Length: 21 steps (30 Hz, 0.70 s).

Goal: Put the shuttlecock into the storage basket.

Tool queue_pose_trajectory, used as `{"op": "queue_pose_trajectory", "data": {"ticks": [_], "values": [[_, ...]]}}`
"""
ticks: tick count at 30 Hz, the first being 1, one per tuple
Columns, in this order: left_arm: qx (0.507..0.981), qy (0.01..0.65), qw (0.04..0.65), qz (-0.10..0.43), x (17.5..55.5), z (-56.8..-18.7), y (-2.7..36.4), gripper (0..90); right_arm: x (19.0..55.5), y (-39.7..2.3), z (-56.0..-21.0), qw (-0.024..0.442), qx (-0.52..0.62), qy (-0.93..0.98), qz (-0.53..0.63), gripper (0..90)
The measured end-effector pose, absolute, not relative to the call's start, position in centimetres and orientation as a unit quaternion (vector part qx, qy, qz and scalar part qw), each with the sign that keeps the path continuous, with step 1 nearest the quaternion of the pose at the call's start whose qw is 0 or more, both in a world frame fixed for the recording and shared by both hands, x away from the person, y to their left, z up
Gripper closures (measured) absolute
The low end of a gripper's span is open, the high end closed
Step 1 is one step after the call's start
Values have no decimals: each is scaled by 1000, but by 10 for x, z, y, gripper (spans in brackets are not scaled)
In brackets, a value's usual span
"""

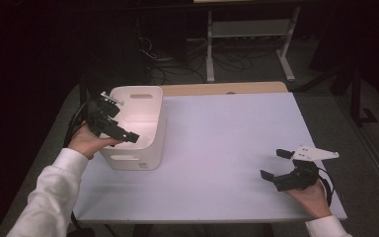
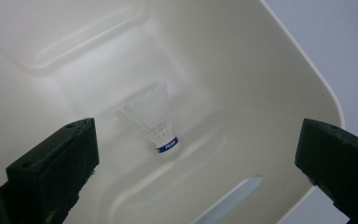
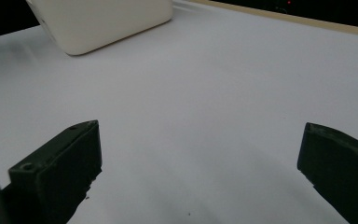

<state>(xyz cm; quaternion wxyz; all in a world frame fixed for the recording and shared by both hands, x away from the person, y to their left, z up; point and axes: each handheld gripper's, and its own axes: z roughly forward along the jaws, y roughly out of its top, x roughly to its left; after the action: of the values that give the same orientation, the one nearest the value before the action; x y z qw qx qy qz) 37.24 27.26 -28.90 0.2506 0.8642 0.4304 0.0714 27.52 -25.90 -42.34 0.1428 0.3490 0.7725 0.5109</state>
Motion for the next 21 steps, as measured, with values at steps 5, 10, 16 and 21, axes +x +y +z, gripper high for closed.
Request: {"op": "queue_pose_trajectory", "data": {"ticks": [5, 10, 16, 21], "values": [[857, 429, 270, 89, 367, -283, 278, 0, 275, -259, -423, 143, 349, 772, 511, 0], [854, 426, 285, 87, 364, -282, 284, 0, 275, -258, -423, 143, 349, 773, 510, 0], [840, 422, 328, 90, 356, -280, 291, 0, 275, -258, -423, 142, 347, 773, 512, 0], [835, 408, 357, 101, 347, -276, 293, 0, 276, -258, -424, 142, 347, 773, 511, 0]]}}
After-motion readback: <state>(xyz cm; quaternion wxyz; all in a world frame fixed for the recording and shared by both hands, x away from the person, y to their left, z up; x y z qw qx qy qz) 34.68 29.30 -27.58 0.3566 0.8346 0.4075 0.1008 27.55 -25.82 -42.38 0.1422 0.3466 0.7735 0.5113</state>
